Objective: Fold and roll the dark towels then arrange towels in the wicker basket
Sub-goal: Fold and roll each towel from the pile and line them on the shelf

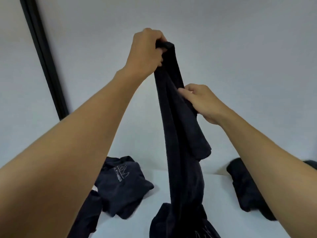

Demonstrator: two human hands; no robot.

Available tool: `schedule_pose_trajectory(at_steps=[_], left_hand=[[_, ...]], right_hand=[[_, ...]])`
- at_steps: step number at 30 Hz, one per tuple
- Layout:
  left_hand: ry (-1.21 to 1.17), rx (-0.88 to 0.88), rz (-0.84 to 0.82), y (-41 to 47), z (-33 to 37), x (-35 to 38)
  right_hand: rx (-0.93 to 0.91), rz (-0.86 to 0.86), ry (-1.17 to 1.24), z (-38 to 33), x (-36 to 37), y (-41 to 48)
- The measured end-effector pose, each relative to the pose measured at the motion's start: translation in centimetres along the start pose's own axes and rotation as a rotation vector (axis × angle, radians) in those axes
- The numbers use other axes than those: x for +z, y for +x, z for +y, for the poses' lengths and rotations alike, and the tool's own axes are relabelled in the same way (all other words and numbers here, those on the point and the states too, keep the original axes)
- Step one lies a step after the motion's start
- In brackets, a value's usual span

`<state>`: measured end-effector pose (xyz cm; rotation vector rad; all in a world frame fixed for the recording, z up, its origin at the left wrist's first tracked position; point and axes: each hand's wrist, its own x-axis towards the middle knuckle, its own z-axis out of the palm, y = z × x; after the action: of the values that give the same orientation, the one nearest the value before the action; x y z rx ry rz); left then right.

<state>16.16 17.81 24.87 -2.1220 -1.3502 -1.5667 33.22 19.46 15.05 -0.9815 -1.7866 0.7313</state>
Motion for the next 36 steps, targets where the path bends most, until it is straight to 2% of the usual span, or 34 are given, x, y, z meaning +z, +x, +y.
schedule_pose_trajectory(at_steps=[3, 5, 7, 12, 15, 17, 19, 21, 24, 26, 31, 36], left_hand=[[-0.053, -0.05, 0.092, 1.7, 0.7, -1.0], [-0.094, -0.091, 0.141, 2.6, 0.7, -1.4], [-0.142, -0.147, 0.168, 3.3, 0.4, -1.6], [-0.173, -0.223, 0.172, 4.3, -1.6, -2.5], [-0.179, -0.355, 0.058, 4.9, -3.1, -2.7], [-0.261, -0.455, -0.023, 5.8, -3.7, -2.4], [-0.435, -0.509, -0.027, 6.8, -3.6, -2.0], [-0.591, -0.486, 0.033, 8.2, -2.6, -1.9], [-0.756, -0.385, 0.176, 11.1, -0.4, -3.0], [-0.817, -0.324, 0.241, 12.7, 1.2, -4.3], [-0.833, -0.228, 0.32, 12.7, 4.1, -7.6], [-0.787, -0.25, 0.354, 9.2, 5.1, -10.7]], right_hand=[[0.036, -0.144, 0.091, 0.3, -2.9, -1.3], [0.1, -0.234, -0.039, 1.0, -4.7, -1.9], [0.149, -0.237, -0.235, 1.7, -6.5, -2.3], [0.126, 0.05, -0.388, 1.7, -12.8, -2.2], [0.094, 0.156, -0.442, 0.7, -16.4, -1.0], [0.087, 0.256, -0.596, -0.4, -18.4, 0.7], [0.094, 0.396, -0.736, -1.8, -20.0, 2.8], [0.064, 0.524, -0.623, -4.0, -21.1, 5.0], [-0.058, 0.614, -0.128, -8.3, -22.2, 8.0], [-0.178, 0.647, 0.051, -11.1, -22.7, 9.1], [-0.384, 0.725, 0.101, -16.1, -23.2, 8.1], [-0.417, 0.73, 0.018, -18.3, -22.6, 3.8]])
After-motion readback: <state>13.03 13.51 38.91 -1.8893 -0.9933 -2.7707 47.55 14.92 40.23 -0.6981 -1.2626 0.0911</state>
